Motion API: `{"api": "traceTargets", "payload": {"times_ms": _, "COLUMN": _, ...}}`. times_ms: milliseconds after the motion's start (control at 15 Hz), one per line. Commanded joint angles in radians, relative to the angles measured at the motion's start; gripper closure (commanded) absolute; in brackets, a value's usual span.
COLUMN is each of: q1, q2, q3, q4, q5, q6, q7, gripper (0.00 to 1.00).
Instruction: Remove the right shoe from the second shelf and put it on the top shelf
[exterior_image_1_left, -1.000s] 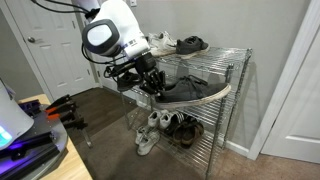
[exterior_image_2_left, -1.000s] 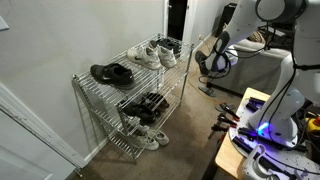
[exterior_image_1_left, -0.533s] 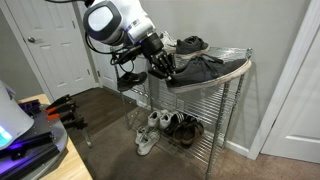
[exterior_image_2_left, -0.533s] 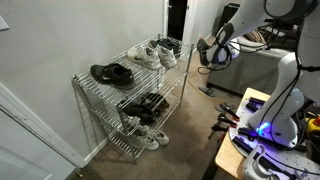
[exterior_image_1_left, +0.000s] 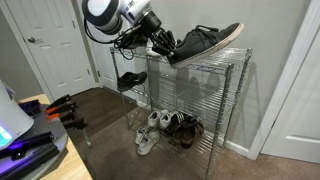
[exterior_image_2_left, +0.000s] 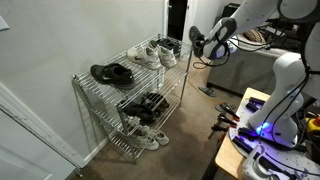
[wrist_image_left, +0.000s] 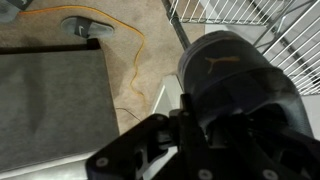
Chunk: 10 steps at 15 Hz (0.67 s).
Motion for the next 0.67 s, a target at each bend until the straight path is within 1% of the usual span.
{"api": "traceTargets", "payload": {"times_ms": 0, "q1": 0.032, "q2": 0.011, "q3": -0.032, "q4": 0.042, "q5": -0.022, "q6": 0.006, "q7": -0.03, "gripper": 0.97}}
{"api": "traceTargets", "payload": {"times_ms": 67, "q1": 0.026, "q2": 0.011, "q3": -0.03, "q4": 0.063, "q5": -0.033, "q6": -0.009, "q7": -0.038, "gripper": 0.97}}
{"api": "traceTargets", "payload": {"times_ms": 200, "q1": 0.014, "q2": -0.004, "q3": -0.035, "q4": 0.119, "q5": -0.068, "q6": -0.094, "q7": -0.066, "gripper": 0.97}}
{"api": "traceTargets", "payload": {"times_ms": 467, "q1": 0.03, "q2": -0.007, "q3": -0.081, "q4": 0.216, "q5": -0.144, "q6": -0.286, "q7": -0.114, "gripper": 0.97}}
{"api": "traceTargets", "payload": {"times_ms": 600, "q1": 0.03, "q2": -0.002, "q3": -0.095, "q4": 0.252, "q5": -0.176, "q6": -0.344, "q7": -0.13, "gripper": 0.97}}
